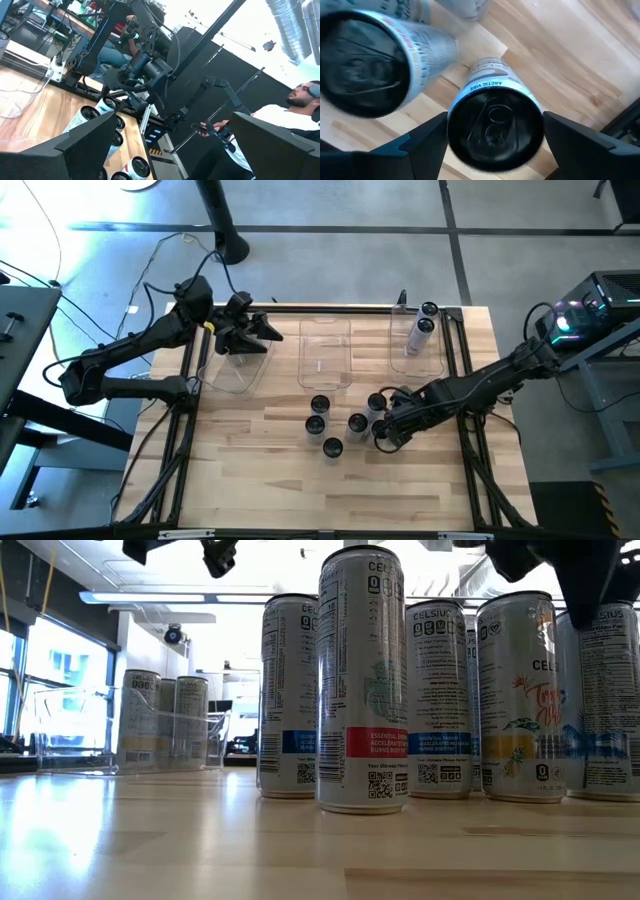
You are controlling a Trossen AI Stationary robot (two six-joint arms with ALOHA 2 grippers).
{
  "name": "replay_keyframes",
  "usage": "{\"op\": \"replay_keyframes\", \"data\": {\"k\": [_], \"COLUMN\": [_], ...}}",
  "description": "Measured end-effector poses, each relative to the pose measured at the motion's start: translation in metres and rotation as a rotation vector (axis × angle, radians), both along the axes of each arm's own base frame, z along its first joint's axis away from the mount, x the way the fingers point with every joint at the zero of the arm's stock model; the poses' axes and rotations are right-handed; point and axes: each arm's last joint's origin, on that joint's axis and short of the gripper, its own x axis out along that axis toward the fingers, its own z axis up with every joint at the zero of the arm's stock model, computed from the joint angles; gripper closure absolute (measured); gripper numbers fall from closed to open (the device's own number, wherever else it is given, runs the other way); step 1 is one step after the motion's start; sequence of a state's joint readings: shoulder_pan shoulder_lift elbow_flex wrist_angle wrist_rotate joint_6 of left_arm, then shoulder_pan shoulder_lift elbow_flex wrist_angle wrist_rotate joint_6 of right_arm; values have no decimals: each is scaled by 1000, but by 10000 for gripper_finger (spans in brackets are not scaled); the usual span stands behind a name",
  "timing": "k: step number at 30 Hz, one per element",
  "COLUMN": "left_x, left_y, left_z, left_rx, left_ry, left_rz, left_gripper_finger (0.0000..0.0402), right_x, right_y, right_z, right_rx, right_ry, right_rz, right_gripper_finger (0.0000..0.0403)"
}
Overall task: Sort soda cans
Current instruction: Put the white-blue soda can into the top center transparent bin
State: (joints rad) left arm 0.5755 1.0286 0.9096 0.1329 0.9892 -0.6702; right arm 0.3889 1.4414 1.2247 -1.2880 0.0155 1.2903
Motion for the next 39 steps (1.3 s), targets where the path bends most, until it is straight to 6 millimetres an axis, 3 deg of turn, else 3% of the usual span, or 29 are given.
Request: {"op": "replay_keyframes", "data": {"k": [6, 16, 19, 23, 28, 32, 39], "left_x": [0, 0, 0, 0, 1, 4, 8], "left_y": [0, 0, 0, 0, -2, -8, -19], "left_z": [0, 0, 0, 0, 0, 3, 11], "left_rx": [-9, -9, -9, -16, -25, -32, -5], "left_ry": [4, 4, 4, 7, 11, -7, -82], "left_rz": [0, 7, 8, 7, 0, -33, -88], "left_gripper_finger": [17, 17, 17, 17, 17, 17, 17], "right_x": [-1, 1, 2, 2, 2, 0, -12], "right_y": [1, 1, 0, 0, 0, 3, -2], "right_z": [-20, -22, -22, -22, -20, -3, 58], "right_rx": [45, 40, 17, 2, 3, -2, -76], "right_ry": [17, -6, -16, -24, -19, -11, 3], "right_rz": [-9, -16, -28, -40, -43, -18, 3], "right_gripper_finger": [94, 97, 113, 167, 167, 167, 167]}}
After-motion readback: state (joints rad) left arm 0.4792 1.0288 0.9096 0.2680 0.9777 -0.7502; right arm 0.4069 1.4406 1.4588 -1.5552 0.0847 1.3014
